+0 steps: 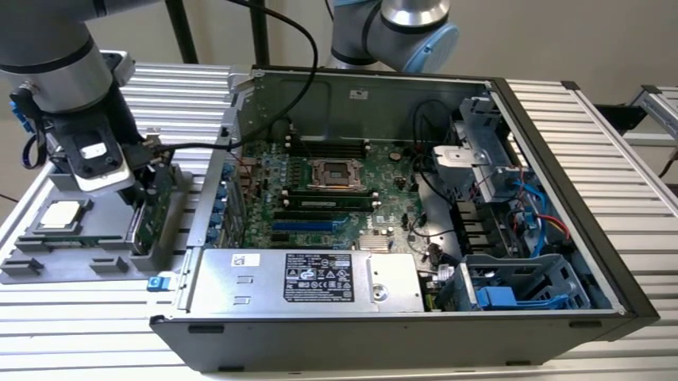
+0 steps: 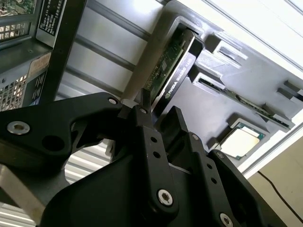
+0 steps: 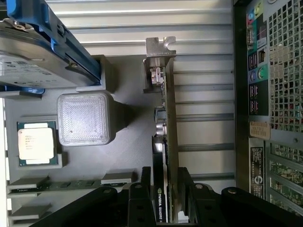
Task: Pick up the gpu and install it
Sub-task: 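Pick up the gpu and move the gpu toward the slot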
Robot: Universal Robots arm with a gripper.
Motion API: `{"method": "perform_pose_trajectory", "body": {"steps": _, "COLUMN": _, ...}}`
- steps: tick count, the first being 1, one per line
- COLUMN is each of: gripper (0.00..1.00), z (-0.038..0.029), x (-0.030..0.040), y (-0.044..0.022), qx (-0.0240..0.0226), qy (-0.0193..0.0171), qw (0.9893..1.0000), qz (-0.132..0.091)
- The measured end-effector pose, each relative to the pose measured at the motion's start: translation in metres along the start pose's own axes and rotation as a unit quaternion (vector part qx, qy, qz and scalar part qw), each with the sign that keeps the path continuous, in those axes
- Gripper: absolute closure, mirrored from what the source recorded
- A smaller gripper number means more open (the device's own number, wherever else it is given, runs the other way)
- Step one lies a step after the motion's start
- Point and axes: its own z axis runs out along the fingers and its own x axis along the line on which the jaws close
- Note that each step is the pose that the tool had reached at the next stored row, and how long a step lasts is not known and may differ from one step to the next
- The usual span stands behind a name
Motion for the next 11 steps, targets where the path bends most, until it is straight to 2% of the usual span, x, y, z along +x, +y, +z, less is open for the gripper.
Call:
{"method": "perform_pose_trajectory", "body": {"steps": 3, "gripper": 0.00, "z": 0.0006, "x": -0.0001, "y": -0.0001, "qx": 0.0000, "qy": 0.0000, "qw": 1.0000, "qz": 0.000}}
{"method": "perform_pose_trajectory", "body": {"steps": 4, "gripper": 0.00, "z": 0.0046, "x": 0.0000, "y": -0.0003, "qx": 0.0000, "qy": 0.0000, "qw": 1.0000, "qz": 0.000}}
{"method": "perform_pose_trajectory", "body": {"steps": 5, "gripper": 0.00, "z": 0.0121, "x": 0.0001, "y": -0.0007, "qx": 0.0000, "qy": 0.0000, "qw": 1.0000, "qz": 0.000}}
{"method": "perform_pose_trajectory", "body": {"steps": 11, "gripper": 0.00, "z": 0.0134, "x": 0.0003, "y": -0.0007, "qx": -0.0001, "qy": 0.0000, "qw": 1.0000, "qz": 0.000}}
